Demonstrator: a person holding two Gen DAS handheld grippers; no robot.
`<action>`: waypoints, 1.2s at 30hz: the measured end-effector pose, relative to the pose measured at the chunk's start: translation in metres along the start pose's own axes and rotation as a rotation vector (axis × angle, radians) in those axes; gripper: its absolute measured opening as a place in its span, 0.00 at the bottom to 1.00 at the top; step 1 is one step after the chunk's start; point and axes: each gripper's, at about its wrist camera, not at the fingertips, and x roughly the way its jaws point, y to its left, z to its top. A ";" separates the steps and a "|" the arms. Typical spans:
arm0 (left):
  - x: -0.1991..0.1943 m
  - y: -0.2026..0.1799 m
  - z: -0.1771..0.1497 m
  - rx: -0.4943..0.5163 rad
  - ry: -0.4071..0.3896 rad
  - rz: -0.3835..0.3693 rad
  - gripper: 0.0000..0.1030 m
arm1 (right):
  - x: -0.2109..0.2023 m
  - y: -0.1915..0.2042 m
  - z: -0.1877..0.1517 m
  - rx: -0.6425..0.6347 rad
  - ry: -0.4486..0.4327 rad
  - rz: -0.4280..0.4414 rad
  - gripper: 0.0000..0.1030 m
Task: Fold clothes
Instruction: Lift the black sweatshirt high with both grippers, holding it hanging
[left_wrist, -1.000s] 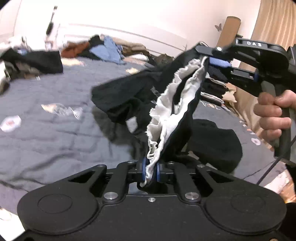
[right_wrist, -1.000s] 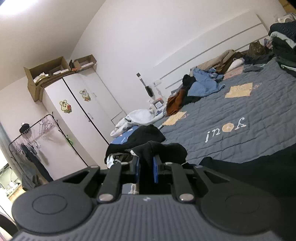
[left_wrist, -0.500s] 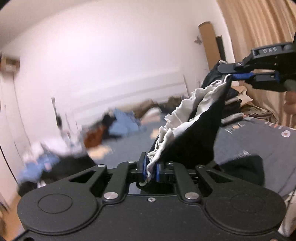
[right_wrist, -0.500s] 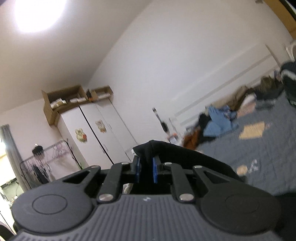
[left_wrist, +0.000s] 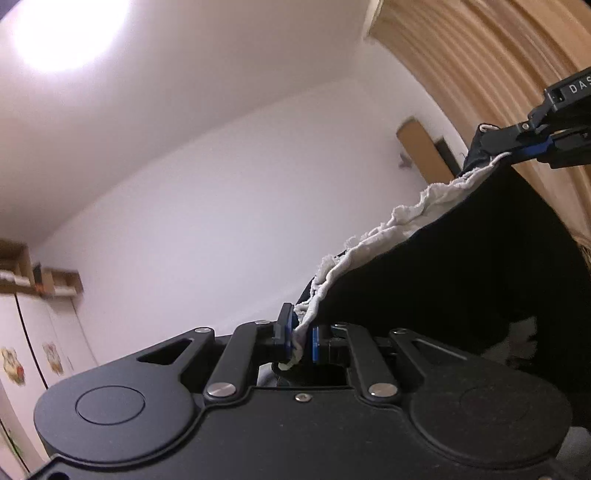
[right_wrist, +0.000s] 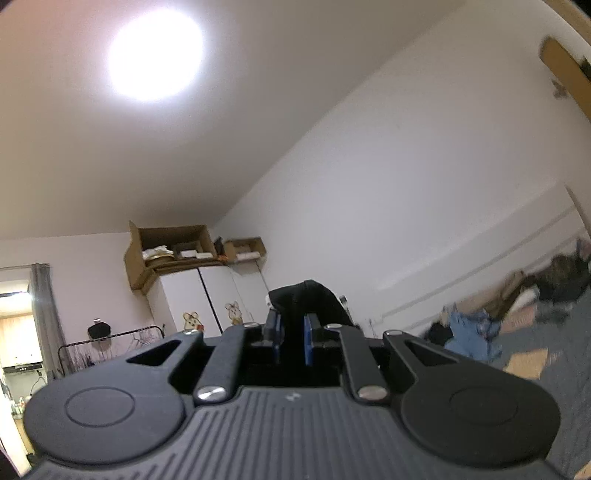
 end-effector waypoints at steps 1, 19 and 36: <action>-0.005 0.002 0.010 0.009 -0.019 0.009 0.09 | -0.003 0.006 0.007 -0.012 -0.009 0.006 0.11; 0.002 -0.042 0.071 0.069 -0.111 -0.021 0.09 | -0.017 0.013 0.047 -0.182 -0.039 -0.124 0.11; 0.238 -0.174 -0.119 -0.051 0.261 -0.282 0.09 | 0.109 -0.228 -0.116 0.009 0.240 -0.493 0.11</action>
